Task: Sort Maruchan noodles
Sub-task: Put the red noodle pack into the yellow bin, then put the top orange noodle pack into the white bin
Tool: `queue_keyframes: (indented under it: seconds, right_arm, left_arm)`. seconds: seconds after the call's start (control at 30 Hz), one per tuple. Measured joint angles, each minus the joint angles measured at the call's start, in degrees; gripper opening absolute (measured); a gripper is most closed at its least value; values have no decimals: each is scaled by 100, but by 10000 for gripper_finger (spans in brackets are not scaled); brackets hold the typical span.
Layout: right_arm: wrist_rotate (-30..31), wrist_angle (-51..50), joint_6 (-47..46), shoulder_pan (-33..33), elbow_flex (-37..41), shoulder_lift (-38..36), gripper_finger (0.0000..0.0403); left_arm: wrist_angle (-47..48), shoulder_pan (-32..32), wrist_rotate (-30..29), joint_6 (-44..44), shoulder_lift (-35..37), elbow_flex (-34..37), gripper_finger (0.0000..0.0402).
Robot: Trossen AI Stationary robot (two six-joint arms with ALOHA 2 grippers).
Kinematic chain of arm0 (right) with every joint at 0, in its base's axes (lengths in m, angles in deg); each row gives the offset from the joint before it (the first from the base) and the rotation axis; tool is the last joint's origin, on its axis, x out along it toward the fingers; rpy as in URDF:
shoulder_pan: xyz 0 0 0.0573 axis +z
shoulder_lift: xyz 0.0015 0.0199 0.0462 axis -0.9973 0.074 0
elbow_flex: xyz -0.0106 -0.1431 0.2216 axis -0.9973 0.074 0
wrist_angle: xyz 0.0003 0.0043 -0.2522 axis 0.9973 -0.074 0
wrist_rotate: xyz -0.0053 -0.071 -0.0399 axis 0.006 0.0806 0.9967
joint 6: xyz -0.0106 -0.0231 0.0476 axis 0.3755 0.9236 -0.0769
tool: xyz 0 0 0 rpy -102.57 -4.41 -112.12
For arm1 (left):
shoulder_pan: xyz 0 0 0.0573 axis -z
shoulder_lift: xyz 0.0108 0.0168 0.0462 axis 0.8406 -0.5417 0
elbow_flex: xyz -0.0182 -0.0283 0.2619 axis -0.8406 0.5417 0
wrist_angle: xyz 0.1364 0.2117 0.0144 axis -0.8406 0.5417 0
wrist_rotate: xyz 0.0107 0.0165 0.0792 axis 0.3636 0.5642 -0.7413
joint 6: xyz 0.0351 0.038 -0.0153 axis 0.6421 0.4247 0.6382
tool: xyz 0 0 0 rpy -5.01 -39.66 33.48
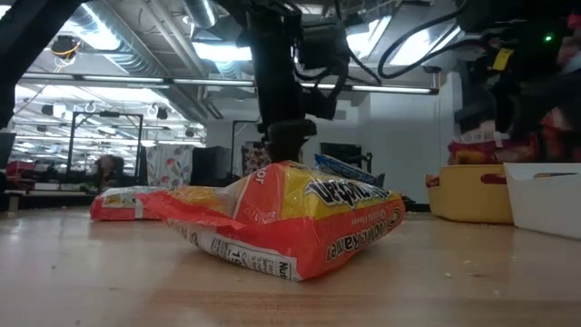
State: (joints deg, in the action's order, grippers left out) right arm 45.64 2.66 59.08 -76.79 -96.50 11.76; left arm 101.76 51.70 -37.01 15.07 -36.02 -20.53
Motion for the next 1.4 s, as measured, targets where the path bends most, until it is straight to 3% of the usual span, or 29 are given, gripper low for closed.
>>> queue_keyframes:
  seconds: [0.17,0.47,0.57,0.63,0.8,0.97,1.1,1.23,1.4]
  right_arm:
    - [-352,-18,87,2,-60,0,183]
    - [-319,14,-37,2,-861,-22,252]
    - [-794,521,-203,7,-1016,-32,269]
    - [-1194,1006,-212,18,-1016,-27,276]
    - [-1388,2468,65,319,-838,14,280]
    - [-1280,3555,244,568,-680,178,280]
    - [-1239,4029,247,692,-605,384,281]
    - [-1356,4205,264,692,-568,625,281]
    - [-1319,4261,375,680,-564,905,280]
  left_arm:
    - [105,7,62,-5,239,-2,159]
    - [530,226,273,-417,1364,-11,159]
    - [1033,500,756,-530,1845,-8,159]
    - [1281,838,780,-650,2166,128,159]
    - [1281,1772,569,-1180,2921,898,159]
    - [1262,2291,-332,-2604,3472,2063,161]
    - [986,2235,-229,-3279,3748,3107,177]
    - [552,2007,-176,-3308,3852,3906,199]
    - [579,1462,-726,-3598,3852,4470,217]
